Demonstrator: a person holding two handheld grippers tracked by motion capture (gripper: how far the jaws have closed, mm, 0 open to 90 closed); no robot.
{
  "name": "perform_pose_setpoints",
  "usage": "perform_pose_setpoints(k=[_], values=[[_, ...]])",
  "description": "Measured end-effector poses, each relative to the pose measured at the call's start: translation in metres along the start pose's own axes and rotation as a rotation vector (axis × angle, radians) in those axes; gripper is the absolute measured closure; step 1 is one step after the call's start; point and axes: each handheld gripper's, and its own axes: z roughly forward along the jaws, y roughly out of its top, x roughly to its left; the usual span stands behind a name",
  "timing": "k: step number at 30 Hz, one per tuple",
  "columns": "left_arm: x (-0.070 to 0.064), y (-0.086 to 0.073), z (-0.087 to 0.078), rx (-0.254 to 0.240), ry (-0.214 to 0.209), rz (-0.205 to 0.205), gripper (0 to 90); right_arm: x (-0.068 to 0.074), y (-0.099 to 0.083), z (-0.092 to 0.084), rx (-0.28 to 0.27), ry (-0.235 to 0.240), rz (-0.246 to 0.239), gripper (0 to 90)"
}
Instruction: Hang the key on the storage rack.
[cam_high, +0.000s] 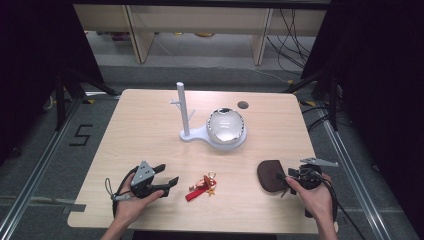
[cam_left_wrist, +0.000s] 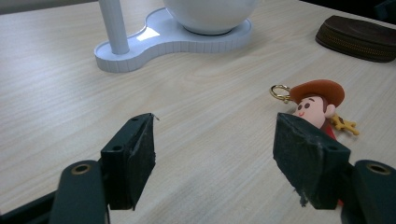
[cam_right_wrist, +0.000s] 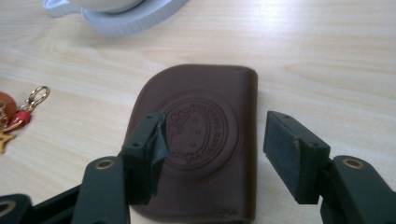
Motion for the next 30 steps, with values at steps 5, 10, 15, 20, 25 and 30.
perform_pose_setpoints(k=[5, 10, 15, 20, 25, 30], values=[[0.004, -0.003, 0.001, 0.004, 0.028, -0.004, 29.3, -0.004, 0.004, 0.001, 0.091, 0.004, 0.000, 41.2], [0.005, -0.004, 0.002, -0.019, 0.030, -0.007, 29.6, -0.004, 0.008, -0.001, 0.131, 0.000, 0.055, 41.2], [0.006, -0.004, 0.000, -0.027, 0.038, -0.008, 29.7, -0.005, 0.020, -0.005, 0.170, -0.005, 0.048, 41.3], [0.005, -0.005, 0.000, -0.037, 0.038, -0.002, 29.8, -0.010, 0.033, -0.002, 0.220, 0.051, 0.040, 41.2], [0.005, -0.005, 0.001, -0.027, 0.038, 0.002, 30.0, -0.013, 0.049, 0.009, 0.316, 0.013, -0.011, 41.0], [0.004, -0.004, 0.000, -0.018, 0.048, 0.004, 30.2, -0.012, 0.056, 0.020, 0.417, 0.011, 0.037, 40.9]])
